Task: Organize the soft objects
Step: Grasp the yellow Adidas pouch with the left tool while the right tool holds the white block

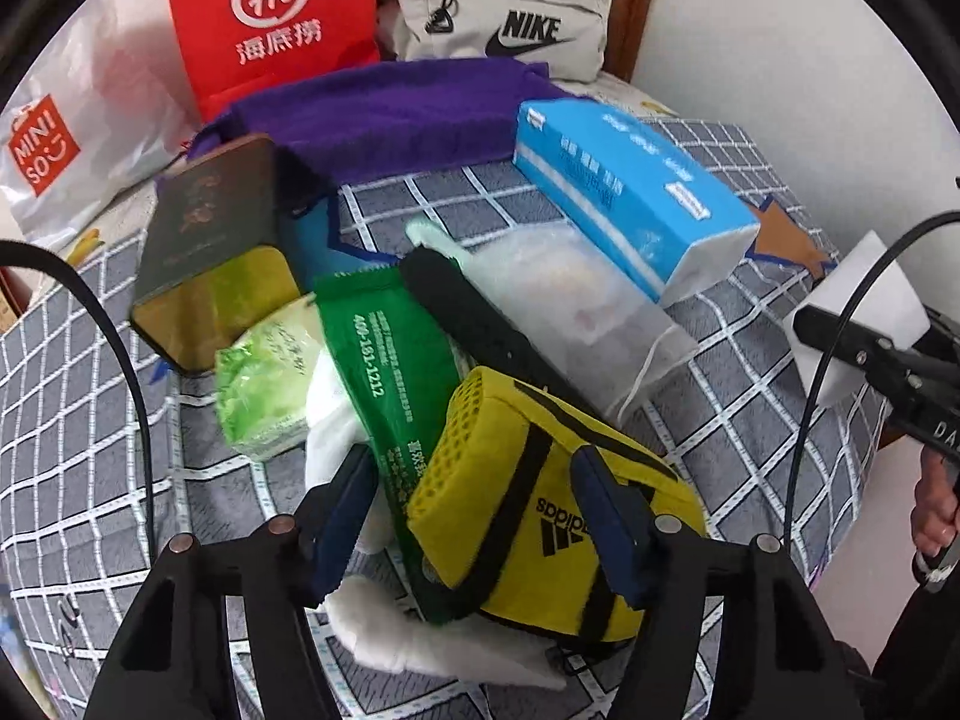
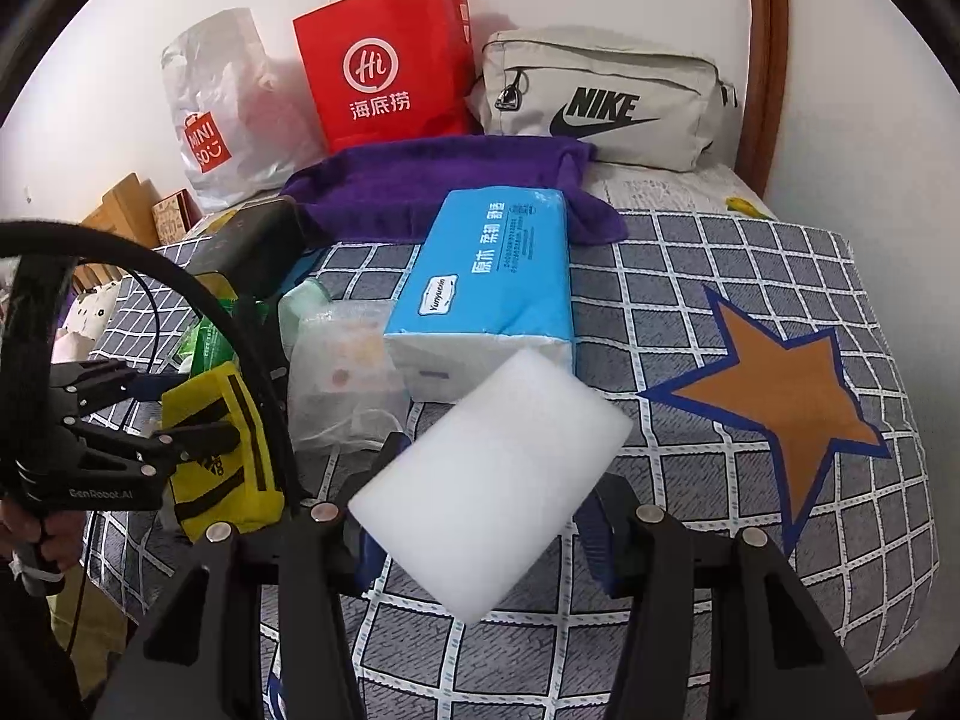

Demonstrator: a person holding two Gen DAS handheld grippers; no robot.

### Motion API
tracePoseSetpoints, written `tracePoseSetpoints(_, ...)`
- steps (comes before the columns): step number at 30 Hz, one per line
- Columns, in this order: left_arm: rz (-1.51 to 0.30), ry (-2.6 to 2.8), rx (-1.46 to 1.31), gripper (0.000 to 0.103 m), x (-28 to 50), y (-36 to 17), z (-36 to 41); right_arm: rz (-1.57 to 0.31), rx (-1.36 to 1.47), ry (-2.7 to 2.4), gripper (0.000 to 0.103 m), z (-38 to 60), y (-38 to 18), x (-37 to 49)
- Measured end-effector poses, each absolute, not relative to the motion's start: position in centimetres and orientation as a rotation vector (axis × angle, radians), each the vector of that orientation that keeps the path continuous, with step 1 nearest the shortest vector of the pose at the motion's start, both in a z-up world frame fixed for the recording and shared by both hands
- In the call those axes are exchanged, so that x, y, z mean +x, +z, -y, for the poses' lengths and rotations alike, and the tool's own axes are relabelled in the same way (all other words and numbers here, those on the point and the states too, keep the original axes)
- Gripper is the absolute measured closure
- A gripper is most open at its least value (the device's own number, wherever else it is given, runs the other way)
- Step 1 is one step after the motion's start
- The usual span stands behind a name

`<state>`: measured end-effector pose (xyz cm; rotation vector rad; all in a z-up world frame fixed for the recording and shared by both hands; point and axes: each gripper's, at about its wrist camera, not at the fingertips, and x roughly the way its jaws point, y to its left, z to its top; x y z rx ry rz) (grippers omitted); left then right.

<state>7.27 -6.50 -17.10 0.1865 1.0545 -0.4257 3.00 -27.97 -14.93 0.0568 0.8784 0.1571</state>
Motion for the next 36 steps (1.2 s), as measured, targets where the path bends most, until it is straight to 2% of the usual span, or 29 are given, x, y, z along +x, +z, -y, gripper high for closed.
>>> tracePoseSetpoints(1,-1.057,-0.427,0.174,0.043,7.3,-17.3,6.4,-0.879,0.059,0.158,0.051,28.1,-15.0,3.1)
tracePoseSetpoints(3,-1.066,-0.455,0.161,0.061,7.2,-17.1,6.3,-0.884,0.061,0.157,0.051,28.2,-15.1,3.2)
tracePoseSetpoints(6,-1.069,-0.485,0.135,0.073,7.0,-16.4,6.0,-0.887,0.063,0.154,0.051,28.3,-15.2,3.4)
tracePoseSetpoints(12,-1.057,-0.48,0.105,0.077,6.9,-15.0,4.5,-0.893,0.065,0.164,0.051,28.2,-15.3,3.8)
tracePoseSetpoints(18,-1.04,-0.424,0.053,0.078,7.4,-14.0,1.6,-0.894,0.059,0.177,0.051,27.7,-15.0,4.2)
tracePoseSetpoints(23,-1.069,-0.391,0.021,0.074,8.0,-14.8,-0.5,-0.896,0.041,0.198,0.051,26.7,-14.7,4.4)
tracePoseSetpoints(25,-1.065,-0.385,0.039,0.07,7.7,-14.9,-0.5,-0.895,0.031,0.202,0.051,26.4,-14.5,4.4)
tracePoseSetpoints(27,-1.062,-0.377,0.052,0.06,7.4,-14.8,-0.7,-0.892,0.024,0.212,0.051,25.9,-14.3,4.5)
tracePoseSetpoints(29,-1.069,-0.368,0.048,0.055,7.0,-14.9,-1.1,-0.889,0.018,0.219,0.051,25.6,-14.2,4.4)
tracePoseSetpoints(36,-1.088,-0.394,0.042,0.056,5.5,-15.6,-1.4,-0.889,0.004,0.244,0.051,24.8,-14.3,4.1)
